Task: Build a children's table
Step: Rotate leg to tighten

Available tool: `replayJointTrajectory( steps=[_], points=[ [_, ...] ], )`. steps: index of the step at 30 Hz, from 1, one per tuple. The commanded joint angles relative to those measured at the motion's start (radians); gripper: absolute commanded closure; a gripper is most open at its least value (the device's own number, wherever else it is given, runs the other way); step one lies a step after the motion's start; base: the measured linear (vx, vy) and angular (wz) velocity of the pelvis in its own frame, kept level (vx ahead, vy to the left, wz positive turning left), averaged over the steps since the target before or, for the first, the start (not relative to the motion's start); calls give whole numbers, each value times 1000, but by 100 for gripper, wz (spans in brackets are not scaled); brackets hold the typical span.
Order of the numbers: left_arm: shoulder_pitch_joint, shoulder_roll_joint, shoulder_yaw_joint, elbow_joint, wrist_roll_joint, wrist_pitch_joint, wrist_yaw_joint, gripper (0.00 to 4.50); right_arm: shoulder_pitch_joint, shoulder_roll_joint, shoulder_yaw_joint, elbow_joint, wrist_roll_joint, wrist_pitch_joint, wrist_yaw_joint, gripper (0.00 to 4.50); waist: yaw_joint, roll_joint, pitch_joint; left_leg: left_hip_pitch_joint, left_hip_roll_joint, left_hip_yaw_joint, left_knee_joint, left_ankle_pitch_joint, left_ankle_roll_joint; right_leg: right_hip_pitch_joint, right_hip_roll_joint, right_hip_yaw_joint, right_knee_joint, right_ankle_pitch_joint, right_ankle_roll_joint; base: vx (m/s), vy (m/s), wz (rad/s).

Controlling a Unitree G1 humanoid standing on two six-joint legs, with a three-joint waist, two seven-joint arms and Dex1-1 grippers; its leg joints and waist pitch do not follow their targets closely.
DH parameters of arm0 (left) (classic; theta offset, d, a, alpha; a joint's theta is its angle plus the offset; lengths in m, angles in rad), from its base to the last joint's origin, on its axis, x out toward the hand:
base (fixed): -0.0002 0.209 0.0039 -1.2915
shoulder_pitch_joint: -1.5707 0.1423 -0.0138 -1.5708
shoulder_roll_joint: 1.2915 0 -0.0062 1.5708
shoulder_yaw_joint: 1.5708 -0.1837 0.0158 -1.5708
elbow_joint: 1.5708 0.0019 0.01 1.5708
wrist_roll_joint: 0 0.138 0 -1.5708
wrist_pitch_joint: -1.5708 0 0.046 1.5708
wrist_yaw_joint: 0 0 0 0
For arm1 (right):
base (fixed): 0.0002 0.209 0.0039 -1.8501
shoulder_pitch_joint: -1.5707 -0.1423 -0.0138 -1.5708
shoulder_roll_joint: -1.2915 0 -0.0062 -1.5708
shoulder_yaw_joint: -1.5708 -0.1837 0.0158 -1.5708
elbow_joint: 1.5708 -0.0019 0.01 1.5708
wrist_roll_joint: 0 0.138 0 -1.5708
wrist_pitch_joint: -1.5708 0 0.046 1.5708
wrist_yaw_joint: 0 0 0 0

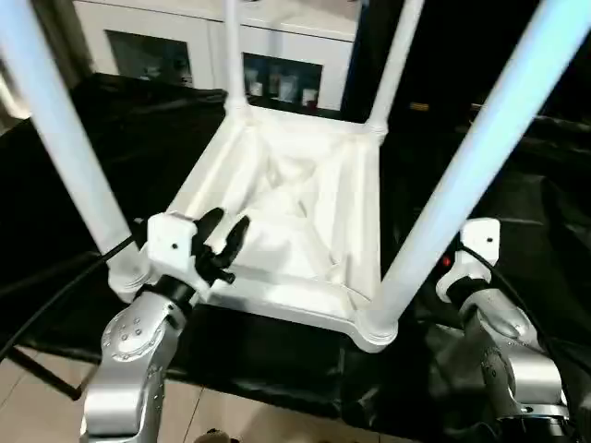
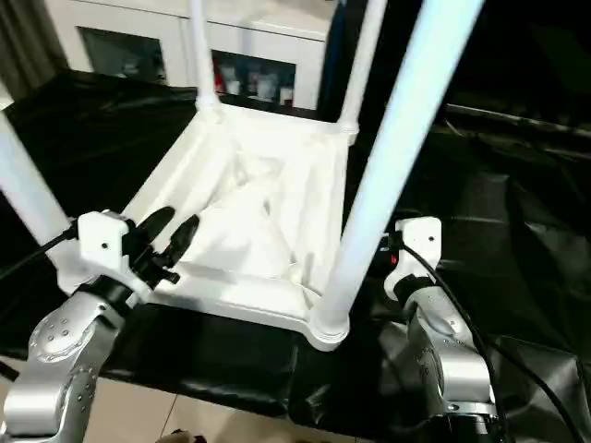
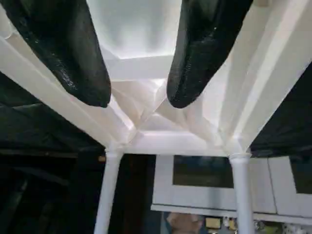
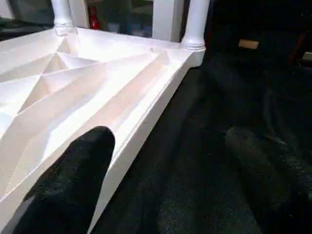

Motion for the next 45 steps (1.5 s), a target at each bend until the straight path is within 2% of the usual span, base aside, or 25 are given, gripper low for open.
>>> replayJointTrajectory(
  steps=[1, 15, 17, 19, 21, 22, 23, 24, 25, 26, 27, 28, 29, 30, 31, 32, 35, 36, 38, 39, 41, 42, 43, 44, 45],
  points=[
    [13, -3, -14, -12, 71, 3, 76, 186, 25, -18, 18, -25, -40, 32, -18, 10, -5, 14, -54, 16, 44, -32, -75, -405, -23, 27, -46, 51, -88, -368, -42, 0, 0, 0],
    [110, -27, -83, -46, 79, -7, 106, 166, 59, -9, -16, -53, -45, 94, -65, 9, -1, 5, -53, 18, 43, -29, -71, -396, -9, 26, -50, 51, -92, -400, -35, 0, 0, 0],
    [125, -27, -100, -56, 64, -8, 84, 166, 67, -7, -41, -57, -33, 112, -73, 9, -6, 3, -50, 84, 26, 23, -13, -459, -77, -50, -3, 78, -127, -512, 19, -29, 1, -14],
    [130, -26, -106, -62, 70, -11, 87, 166, 69, -9, -48, -62, -27, 115, -75, 9, 2, -14, -51, 57, 22, 32, -9, -460, -60, -39, -9, 127, -117, -603, 39, -34, 18, -42],
    [133, -22, -107, -67, 70, -16, 86, 166, 67, -12, -51, -63, -29, 119, -81, 9, 35, -40, -61, 7, -12, 13, 76, -379, 43, 22, -91, 284, -129, -658, -1, 44, 75, -61],
    [133, -22, -107, -67, 70, -16, 86, 166, 67, -12, -51, -63, -29, 119, -81, 9, 39, -52, -56, -18, -23, -14, 112, -351, 63, 42, -124, 327, -140, -713, -7, 36, 112, -63],
    [134, -19, -106, -67, 68, -18, 85, 166, 65, -12, -53, -62, -29, 118, -82, 9, 48, -49, -50, -28, -21, -47, 131, -317, 62, 51, -149, 356, -150, -771, -24, -2, 186, -74],
    [134, -18, -105, -68, 65, -28, 86, 166, 64, -13, -54, -60, -31, 110, -84, 9, 32, -48, -49, -58, -32, -99, 140, -269, 57, 66, -129, 372, -137, -763, -59, -2, 186, -74],
    [136, -16, -101, -72, 77, -35, 99, 166, 63, -18, -53, -59, -40, 108, -90, 9, 30, -40, -46, -47, -38, -107, 129, -260, 54, 51, -98, 372, -139, -742, -67, -2, 246, -78],
    [138, -17, -93, -80, 70, -24, 107, 166, 63, -24, -59, -57, -37, 110, -86, 9, -15, 2, -44, -21, -14, -135, -22, -228, 176, -2, 18, 190, -70, -491, -131, -21, 270, -35],
    [138, -15, -92, -82, 65, -19, 108, 166, 62, -25, -61, -58, -35, 113, -84, 9, -45, 14, -50, 14, 3, -148, -38, -270, 201, -35, 68, 139, -25, -391, -125, -21, 270, -35],
    [140, -12, -91, -85, 72, -26, 116, 166, 60, -27, -70, -58, -26, 108, -78, 9, -64, 39, -64, 17, 28, -171, -46, -208, 167, -29, 62, 89, 59, -151, -116, -22, 268, 4],
    [140, -11, -91, -85, 73, -28, 117, 166, 60, -27, -72, -58, -24, 106, -76, 9, -67, 49, -63, 8, 40, -184, -50, -177, 99, -14, 52, 74, 68, -71, -100, -36, 236, 2],
    [142, -7, -90, -90, 88, -40, 131, 166, 56, -33, -86, -59, -10, 95, -63, 9, -71, 56, -55, 18, 109, -214, -72, -89, -113, -17, 32, 55, 88, -71, -47, -36, 236, 2],
    [143, -8, -88, -91, 92, -43, 138, 166, 53, -37, -91, -59, -3, 90, -55, 9, -71, 56, -55, 18, 109, -214, -72, -89, -113, -17, 32, 55, 88, -71, -47, -61, 166, -6],
    [145, -18, -73, -99, 92, -32, 163, 166, 46, -49, -104, -56, 8, 77, -38, 9, -74, 56, -71, 45, 158, -260, -73, -33, -114, -36, 16, 48, 132, -207, 39, -68, 96, -6],
    [146, -28, -57, -105, 90, -16, 186, 166, 36, -62, -114, -49, 12, 62, -26, 9, -67, 43, -82, 45, 113, -230, -55, 44, 62, -4, 3, 61, 109, -176, 32, -101, 43, -4],
    [156, -29, -52, -109, 97, -34, 200, 166, 30, -77, -126, -40, 16, 52, -16, 9, -57, 12, -76, 11, 46, -174, -35, -38, 122, 41, -45, 93, 11, -47, -26, -134, -8, -2],
    [170, -33, -46, -117, 93, -44, 208, 166, 25, -90, -144, -35, 27, 51, -7, 9, -16, -32, -61, -39, -23, -92, 13, -144, 106, 78, -148, 119, -61, -72, 0, -158, -69, -9],
    [172, -33, -45, -118, 92, -45, 208, 166, 25, -92, -146, -35, 28, 49, -6, 9, -1, -30, -52, -23, -15, -93, 26, -170, 89, 62, -166, 129, -86, -237, 18, -164, -84, -11],
    [204, -22, -51, -139, 72, -92, 184, 166, 19, -109, -170, -44, 65, 61, 29, 9, -20, -30, -14, 19, 2, -112, 35, -357, 1, 26, -142, 82, -138, -899, -36, -176, -40, -17],
    [220, -15, -53, -151, 64, -113, 170, 166, 19, -118, -173, -52, 83, 71, 54, 9, -47, -13, -15, 15, 17, -136, -4, -579, -64, 40, -104, 24, -121, -907, -28, -182, -5, -20],
    [241, -9, -51, -171, 48, -133, 154, 166, 20, -136, -170, -66, 115, 81, 104, 9, -49, 7, -11, 18, 32, -151, -32, -752, -103, 37, -72, 9, -103, -844, -20, -133, 51, -23],
    [280, -2, -34, -217, -30, -132, 98, 166, 31, -174, -150, -106, 184, 127, 222, 9, -60, 19, -17, -33, 48, -165, -131, -1046, -155, 109, -27, -16, 13, -589, -47, -117, 54, -20],
    [293, 3, -26, -234, -61, -128, 75, 166, 35, -188, -139, -122, 207, 145, 265, 9, -37, 36, -26, -81, 33, -145, -179, -1093, -167, 162, 0, -20, 116, -380, -62, -117, 54, -20]
  ],
)
